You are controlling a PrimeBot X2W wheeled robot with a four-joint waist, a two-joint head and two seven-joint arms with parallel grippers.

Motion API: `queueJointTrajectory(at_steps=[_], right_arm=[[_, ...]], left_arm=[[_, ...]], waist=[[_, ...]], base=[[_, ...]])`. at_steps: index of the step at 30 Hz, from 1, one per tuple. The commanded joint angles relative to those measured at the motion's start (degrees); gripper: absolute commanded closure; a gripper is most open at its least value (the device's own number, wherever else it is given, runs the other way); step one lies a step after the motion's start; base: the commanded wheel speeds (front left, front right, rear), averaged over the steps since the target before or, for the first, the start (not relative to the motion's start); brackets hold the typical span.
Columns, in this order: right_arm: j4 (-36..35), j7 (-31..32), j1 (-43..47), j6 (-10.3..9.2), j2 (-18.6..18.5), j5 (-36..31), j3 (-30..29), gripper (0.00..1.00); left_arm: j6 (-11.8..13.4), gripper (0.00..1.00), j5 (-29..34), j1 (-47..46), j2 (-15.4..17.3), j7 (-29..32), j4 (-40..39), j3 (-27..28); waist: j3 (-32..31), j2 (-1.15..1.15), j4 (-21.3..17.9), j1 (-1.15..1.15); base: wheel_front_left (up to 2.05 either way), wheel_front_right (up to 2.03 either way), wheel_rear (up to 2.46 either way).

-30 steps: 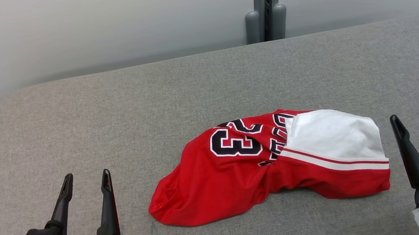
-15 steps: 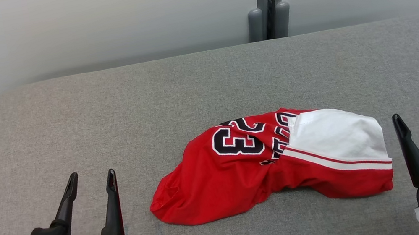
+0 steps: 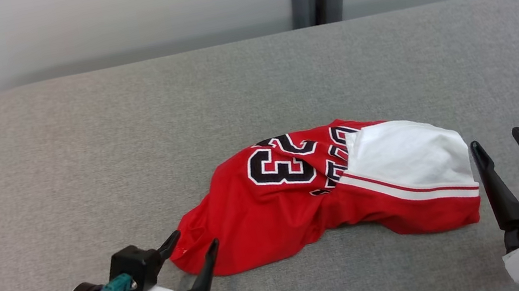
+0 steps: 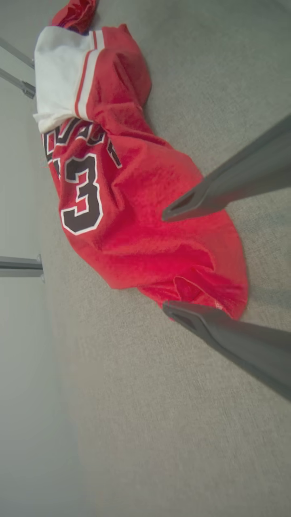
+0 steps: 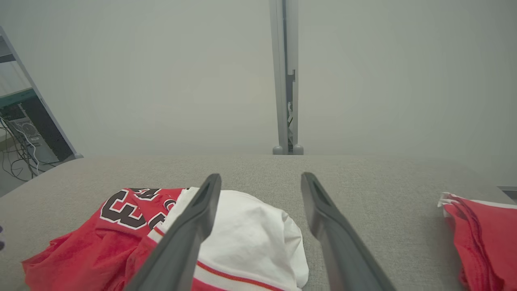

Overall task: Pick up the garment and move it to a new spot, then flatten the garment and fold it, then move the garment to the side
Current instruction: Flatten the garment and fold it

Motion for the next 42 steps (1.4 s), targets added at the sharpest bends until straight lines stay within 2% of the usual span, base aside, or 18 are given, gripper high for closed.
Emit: queueJointTrajectory(at_steps=[1,8,9,10,11,13,17,21,30,34,37,40,42], right_arm=[[0.5,-0.3,-0.8,0.01,-0.3,0.3,0.1,0.0],[2.0,-1.4,-1.8,0.01,-0.1,1.0,0.6,0.0],[2.2,-1.6,-1.9,0.01,-0.1,1.0,0.6,0.0],[2.2,-1.6,-1.9,0.01,-0.1,1.0,0.6,0.0],[2.3,-1.7,-1.9,0.01,0.0,1.1,0.5,0.0],[2.5,-1.9,-2.0,0.01,0.1,1.2,0.5,0.0],[2.9,-2.4,-1.4,0.01,0.2,1.2,0.1,0.0],[3.1,-2.2,-0.8,0.01,0.2,1.2,-0.3,0.0],[2.6,-1.2,-0.1,0.02,0.0,1.5,-0.3,0.0],[2.4,-0.9,-0.7,0.01,0.0,1.7,0.2,0.0],[2.4,-0.8,-1.2,0.01,0.0,1.9,0.5,0.0],[2.7,-1.2,-1.8,0.01,0.2,2.3,0.9,0.0],[2.9,-1.6,-2.5,0.02,0.4,2.4,1.1,0.0]], left_arm=[[-1.1,0.0,-1.1,-2.0,-0.1,1.6,1.8,-0.3],[-3.6,0.0,-3.2,-5.3,0.2,5.7,10.2,-0.7],[-3.7,0.04,-3.3,-5.7,0.4,6.5,11.1,-0.8],[-3.7,0.04,-3.3,-5.7,0.4,6.5,11.1,-0.8],[-3.9,0.52,-3.6,-5.8,0.5,7.1,11.9,-1.0],[-4.6,1.0,-4.5,-5.9,0.3,7.7,12.7,-1.0],[-5.1,1.0,-5.4,-5.7,0.5,6.7,12.5,-0.3],[-5.0,1.0,-7.2,-3.4,0.9,5.3,8.7,1.2],[-2.9,1.0,-13.7,3.5,4.1,8.2,-9.9,4.8],[-1.4,1.0,-15.2,4.3,5.2,9.3,-15.1,6.4],[-1.1,1.0,-16.8,3.0,5.0,9.8,-14.7,7.6],[-1.3,1.0,-18.9,1.2,4.6,10.1,-10.4,9.3],[-2.2,1.0,-21.2,-0.6,2.7,10.2,-6.3,10.0]], waist=[[1.5,0.0,-1.4,0.0],[3.4,0.0,-4.2,0.0],[3.5,0.0,-4.4,0.0],[3.5,0.0,-4.4,0.0],[3.6,0.0,-4.6,0.0],[3.7,0.0,-4.8,0.0],[3.4,0.0,-4.3,0.0],[2.5,0.0,-3.3,0.0],[0.7,0.0,-0.5,0.0],[0.9,0.0,-0.6,0.0],[1.5,0.0,-1.5,0.0],[2.4,0.0,-2.8,0.0],[3.2,0.0,-3.9,0.0]], base=[[0.0,0.0,0.0],[0.0,0.0,0.0],[0.0,0.0,0.0],[0.0,0.0,0.0],[0.0,0.0,0.0],[0.0,0.0,0.0],[0.0,0.0,0.0],[0.0,0.0,0.0],[0.0,0.0,0.0],[0.0,0.0,0.0],[0.0,0.0,0.0],[0.0,0.0,0.0],[0.0,0.0,0.0]])
